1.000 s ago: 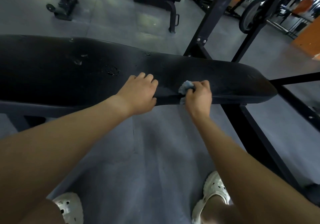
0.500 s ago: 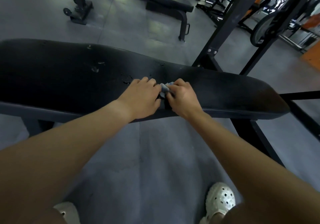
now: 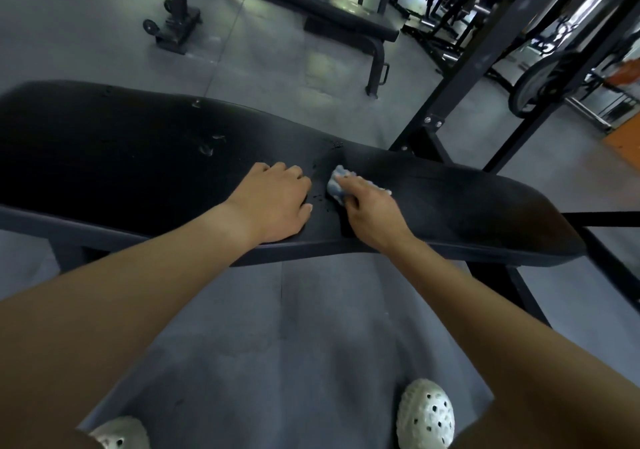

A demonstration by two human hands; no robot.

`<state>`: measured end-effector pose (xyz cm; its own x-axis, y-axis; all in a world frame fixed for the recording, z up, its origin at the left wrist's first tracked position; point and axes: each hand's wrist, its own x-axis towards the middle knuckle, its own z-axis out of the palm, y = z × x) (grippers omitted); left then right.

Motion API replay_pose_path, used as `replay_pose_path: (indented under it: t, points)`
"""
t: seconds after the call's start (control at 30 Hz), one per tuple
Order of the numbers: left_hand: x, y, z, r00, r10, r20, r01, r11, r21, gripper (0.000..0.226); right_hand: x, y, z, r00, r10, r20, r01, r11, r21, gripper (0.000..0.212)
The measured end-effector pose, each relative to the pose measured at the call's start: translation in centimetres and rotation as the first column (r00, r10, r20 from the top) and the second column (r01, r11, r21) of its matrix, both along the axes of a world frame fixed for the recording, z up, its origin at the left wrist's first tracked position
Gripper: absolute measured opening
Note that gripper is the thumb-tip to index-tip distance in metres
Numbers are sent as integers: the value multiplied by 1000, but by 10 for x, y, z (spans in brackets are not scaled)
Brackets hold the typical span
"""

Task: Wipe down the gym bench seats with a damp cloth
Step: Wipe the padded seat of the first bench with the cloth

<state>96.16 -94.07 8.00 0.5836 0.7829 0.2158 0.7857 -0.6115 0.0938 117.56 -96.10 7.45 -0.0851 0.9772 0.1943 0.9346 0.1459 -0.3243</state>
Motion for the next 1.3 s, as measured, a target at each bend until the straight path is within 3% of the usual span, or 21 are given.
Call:
replay_pose_path:
  t: [0.13,0.2,0.3,0.4,0.47,0.57,0.67,0.83,0.9,1.07,1.13,1.3]
  points:
    - [4,2,4,1000,2,3,-2,1000,-11,36,-3,6,2,991,133,33,-132,991,-29,41]
    - [5,2,4,1000,5,3,-5,1000,-14,36,7,15,3,992,111,58,-107,992,-71,33]
    - [4,0,1,1000,8,15,-7,1000,-28,37,28,32,3,994,-70,81,77,992,-95,26]
    - [-1,1,-1,1000,2,25,-1,999,-41,37,41,43,2,960,-277,45,280,958,-62,36]
    - [-4,2,-3,999,-7,36,9,999,-47,37,40,51,0,948,-316,39,318,948,-36,43]
    - [-6,4,-4,998,-19,64,22,998,-57,37,28,61,1,972,-219,90,224,973,-53,49]
    - [-6,6,-4,996,-19,83,23,998,-51,35,9,62,0,995,-17,98,28,994,-109,55]
    - [-1,7,-1,996,-10,93,13,999,-32,32,-14,60,-3,971,233,58,-223,966,-133,55]
    - [1,7,-2,996,-7,89,9,1000,-25,32,-5,63,-5,982,187,41,-180,974,-136,55]
    - [1,4,-6,998,11,54,-10,1000,-28,31,19,67,-6,984,-171,50,175,979,-104,49]
    - [1,3,-6,999,16,42,-16,1000,-12,32,13,64,-6,984,-155,86,162,984,-75,45]
    - [4,-1,-3,999,32,11,-32,999,1,34,-13,46,-12,989,91,113,-80,992,-98,53]
